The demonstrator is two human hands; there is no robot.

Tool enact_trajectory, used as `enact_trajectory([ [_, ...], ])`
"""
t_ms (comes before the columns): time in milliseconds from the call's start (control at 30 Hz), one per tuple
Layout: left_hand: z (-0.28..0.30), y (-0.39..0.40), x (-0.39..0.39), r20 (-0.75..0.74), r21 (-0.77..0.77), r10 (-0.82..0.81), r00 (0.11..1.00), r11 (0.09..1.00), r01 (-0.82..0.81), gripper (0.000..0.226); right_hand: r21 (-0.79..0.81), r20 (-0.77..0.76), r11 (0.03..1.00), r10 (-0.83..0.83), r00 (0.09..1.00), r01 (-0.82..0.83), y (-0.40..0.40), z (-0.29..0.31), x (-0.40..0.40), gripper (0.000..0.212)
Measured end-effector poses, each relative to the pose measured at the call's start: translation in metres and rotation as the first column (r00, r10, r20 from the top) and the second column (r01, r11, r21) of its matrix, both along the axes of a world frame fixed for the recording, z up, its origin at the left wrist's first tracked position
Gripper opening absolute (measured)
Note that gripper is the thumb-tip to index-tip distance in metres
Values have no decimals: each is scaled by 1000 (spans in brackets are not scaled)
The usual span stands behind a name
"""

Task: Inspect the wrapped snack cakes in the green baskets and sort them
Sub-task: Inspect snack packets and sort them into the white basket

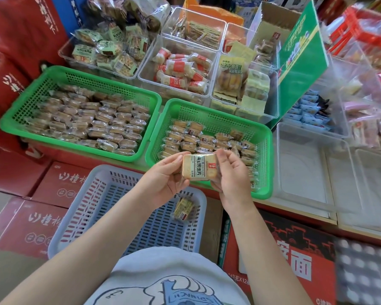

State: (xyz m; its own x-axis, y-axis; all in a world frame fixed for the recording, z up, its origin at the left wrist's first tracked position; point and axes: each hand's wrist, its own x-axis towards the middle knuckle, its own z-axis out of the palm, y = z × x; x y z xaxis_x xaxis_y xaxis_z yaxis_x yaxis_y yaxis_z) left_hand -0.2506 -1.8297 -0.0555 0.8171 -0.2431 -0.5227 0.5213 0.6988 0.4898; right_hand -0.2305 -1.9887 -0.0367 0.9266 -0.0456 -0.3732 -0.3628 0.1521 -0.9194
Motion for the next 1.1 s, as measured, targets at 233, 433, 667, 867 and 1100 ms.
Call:
enact_trajectory([
  [233,7,-1,-5,168,372,-39,985,928,-27,38,203,-215,948,-203,955,247,-6,-1,2,15],
  [433,-6,-6,-12,447,851,-248,859,415,-323,19,217,-285,949,-162,945,228,-5,-10,4,22],
  [667,-13,2,-5,302,741,-20,953,634,-222,8,314,-211,941,-61,976,127,-7,-16,5,27],
  [867,-16,16,7,121,493,16,992,867,-75,18,-36,-52,997,71,996,-73,-8,-22,10,30],
  [1100,-28,21,17,79,449,-33,996,893,-6,19,-173,68,985,24,997,-12,-5,-30,17,17],
])
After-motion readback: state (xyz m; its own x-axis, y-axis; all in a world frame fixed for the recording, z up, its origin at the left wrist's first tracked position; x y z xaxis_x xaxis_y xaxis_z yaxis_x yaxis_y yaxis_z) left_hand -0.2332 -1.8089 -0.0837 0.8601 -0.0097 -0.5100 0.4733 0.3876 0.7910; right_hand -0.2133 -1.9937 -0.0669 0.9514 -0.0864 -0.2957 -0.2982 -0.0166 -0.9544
